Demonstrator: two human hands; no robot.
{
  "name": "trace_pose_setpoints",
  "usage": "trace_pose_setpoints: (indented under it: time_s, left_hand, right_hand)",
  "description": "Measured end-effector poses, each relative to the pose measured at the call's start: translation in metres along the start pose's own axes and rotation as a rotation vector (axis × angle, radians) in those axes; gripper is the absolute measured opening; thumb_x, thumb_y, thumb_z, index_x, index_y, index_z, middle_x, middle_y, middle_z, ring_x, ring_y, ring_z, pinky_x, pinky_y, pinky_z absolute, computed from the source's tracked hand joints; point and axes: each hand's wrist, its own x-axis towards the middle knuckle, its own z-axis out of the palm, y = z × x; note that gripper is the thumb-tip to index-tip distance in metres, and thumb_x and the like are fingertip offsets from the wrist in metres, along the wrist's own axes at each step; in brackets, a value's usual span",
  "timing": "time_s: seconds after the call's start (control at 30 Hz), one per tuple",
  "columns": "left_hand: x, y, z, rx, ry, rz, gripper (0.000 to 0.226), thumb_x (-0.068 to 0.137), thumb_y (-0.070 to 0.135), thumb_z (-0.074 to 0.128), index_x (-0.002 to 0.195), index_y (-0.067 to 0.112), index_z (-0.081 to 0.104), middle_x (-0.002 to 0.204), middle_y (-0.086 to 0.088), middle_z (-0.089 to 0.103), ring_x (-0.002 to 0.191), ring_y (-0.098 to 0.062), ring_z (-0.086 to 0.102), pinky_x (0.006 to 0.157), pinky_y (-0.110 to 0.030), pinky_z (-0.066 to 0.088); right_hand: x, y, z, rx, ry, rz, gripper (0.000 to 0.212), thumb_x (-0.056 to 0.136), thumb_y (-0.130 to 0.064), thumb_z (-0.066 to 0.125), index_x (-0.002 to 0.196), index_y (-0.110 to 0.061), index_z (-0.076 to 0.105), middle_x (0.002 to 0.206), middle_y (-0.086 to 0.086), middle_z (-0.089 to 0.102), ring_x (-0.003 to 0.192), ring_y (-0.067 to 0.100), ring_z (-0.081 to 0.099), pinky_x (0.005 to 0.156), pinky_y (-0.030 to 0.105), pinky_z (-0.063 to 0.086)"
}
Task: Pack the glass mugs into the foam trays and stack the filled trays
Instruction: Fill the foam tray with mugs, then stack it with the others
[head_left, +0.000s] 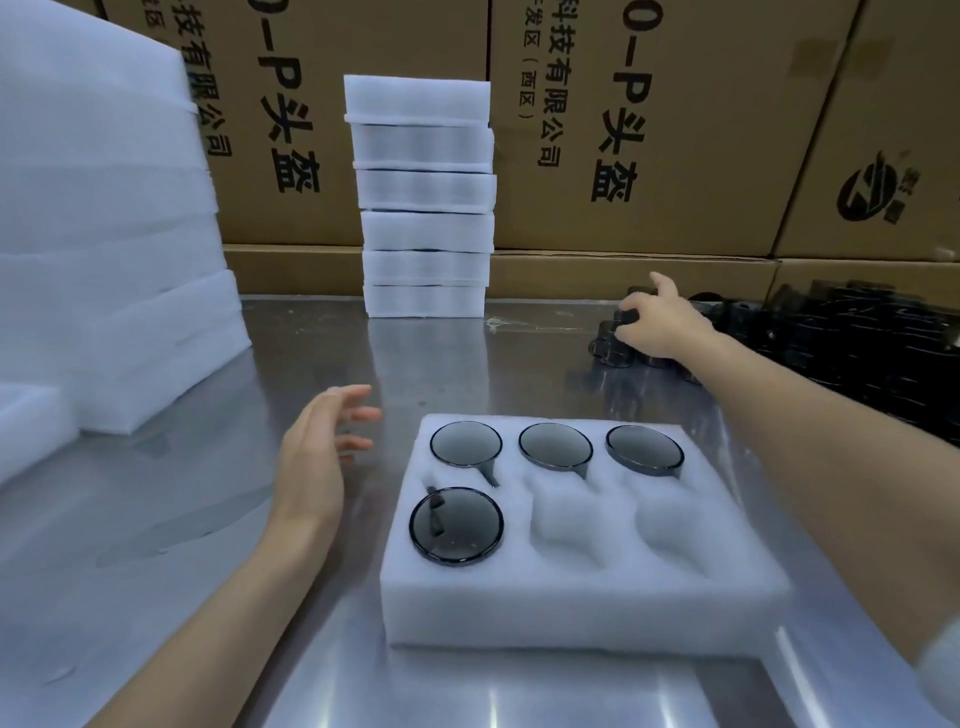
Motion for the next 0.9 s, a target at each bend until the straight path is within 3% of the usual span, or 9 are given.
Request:
trace_pose_setpoints:
  time_s: [0.1,0.17,0.23,0.3,0.47,0.57,0.67,0.8,0.9]
  left_hand:
    - [0.003,-0.002,0.001,0.007,-0.010,-0.006,0.037,0.100,0.036,0.030,0.095,0.028,0.066,0.095,0.000,0.067,0.068,-0.013,0.053,0.067,-0.028,0.039]
    - [0.003,-0.002,0.001,0.005,-0.011,-0.010,0.040,0.101,0.036,0.027,0.095,0.027,0.066,0.095,-0.001,0.067,0.067,-0.013,0.052,0.067,-0.028,0.038]
    - [0.004,-0.003,0.002,0.001,-0.019,-0.012,0.042,0.101,0.037,0.026,0.096,0.026,0.066,0.094,-0.002,0.067,0.067,-0.013,0.052,0.069,-0.030,0.038]
    - [0.004,-0.003,0.003,-0.002,-0.022,-0.014,0.043,0.101,0.037,0.025,0.097,0.025,0.066,0.092,-0.001,0.067,0.067,-0.013,0.051,0.070,-0.031,0.037]
    - [0.005,-0.001,0.003,-0.021,-0.035,-0.027,0.043,0.101,0.036,0.025,0.095,0.023,0.065,0.085,0.000,0.065,0.065,-0.013,0.050,0.068,-0.029,0.036]
    - [0.003,0.000,0.004,-0.020,-0.044,-0.029,0.042,0.101,0.036,0.026,0.095,0.022,0.065,0.082,0.001,0.064,0.063,-0.012,0.050,0.067,-0.028,0.036]
    - [0.000,0.002,0.005,-0.002,-0.060,-0.011,0.041,0.101,0.037,0.027,0.093,0.024,0.065,0.081,0.002,0.064,0.064,-0.012,0.051,0.068,-0.028,0.036]
    - [-0.004,0.003,0.006,0.035,-0.109,0.056,0.039,0.094,0.046,0.033,0.092,0.026,0.066,0.080,0.004,0.066,0.066,-0.010,0.052,0.070,-0.027,0.039]
    - [-0.007,0.003,0.007,0.070,-0.148,0.114,0.042,0.084,0.049,0.032,0.092,0.027,0.066,0.082,0.003,0.066,0.069,-0.010,0.054,0.069,-0.024,0.041]
  right_hand:
    - [0.011,-0.001,0.002,-0.051,-0.096,0.034,0.044,0.095,-0.031,0.049,0.137,-0.019,0.046,0.159,0.007,-0.006,0.138,0.035,0.027,0.101,0.041,0.040]
    - [0.013,0.001,0.006,-0.095,-0.141,0.062,0.042,0.096,-0.030,0.047,0.135,-0.014,0.048,0.159,0.009,-0.005,0.135,0.036,0.031,0.098,0.039,0.041]
    - [0.013,0.001,0.010,-0.127,-0.077,0.084,0.036,0.095,-0.027,0.048,0.126,-0.009,0.055,0.154,0.010,0.009,0.114,0.035,0.048,0.084,0.036,0.045]
    - [0.010,0.000,0.011,-0.152,0.028,0.101,0.031,0.094,-0.022,0.050,0.120,-0.006,0.057,0.139,0.010,0.025,0.094,0.033,0.050,0.073,0.035,0.042]
    - [-0.005,0.003,0.008,-0.060,0.215,0.097,0.024,0.095,-0.018,0.052,0.113,-0.007,0.066,0.123,0.013,0.044,0.101,0.041,0.055,0.078,0.040,0.044]
    - [-0.028,0.001,0.001,0.122,0.404,-0.014,0.026,0.087,-0.039,0.065,0.088,-0.013,0.070,0.108,0.008,0.055,0.095,0.032,0.057,0.073,0.035,0.042]
    - [-0.061,-0.006,-0.008,0.285,0.539,-0.112,0.036,0.078,-0.047,0.071,0.072,-0.017,0.052,0.083,-0.001,0.056,0.079,0.022,0.055,0.066,0.033,0.037]
    - [-0.121,-0.016,-0.018,0.569,0.525,-0.256,0.038,0.072,-0.039,0.079,0.084,-0.021,0.048,0.074,-0.011,0.058,0.068,0.008,0.057,0.061,0.028,0.044]
    - [-0.170,-0.028,-0.026,0.611,0.512,-0.556,0.025,0.075,-0.025,0.079,0.087,-0.020,0.058,0.080,-0.009,0.059,0.073,0.008,0.058,0.070,0.030,0.049]
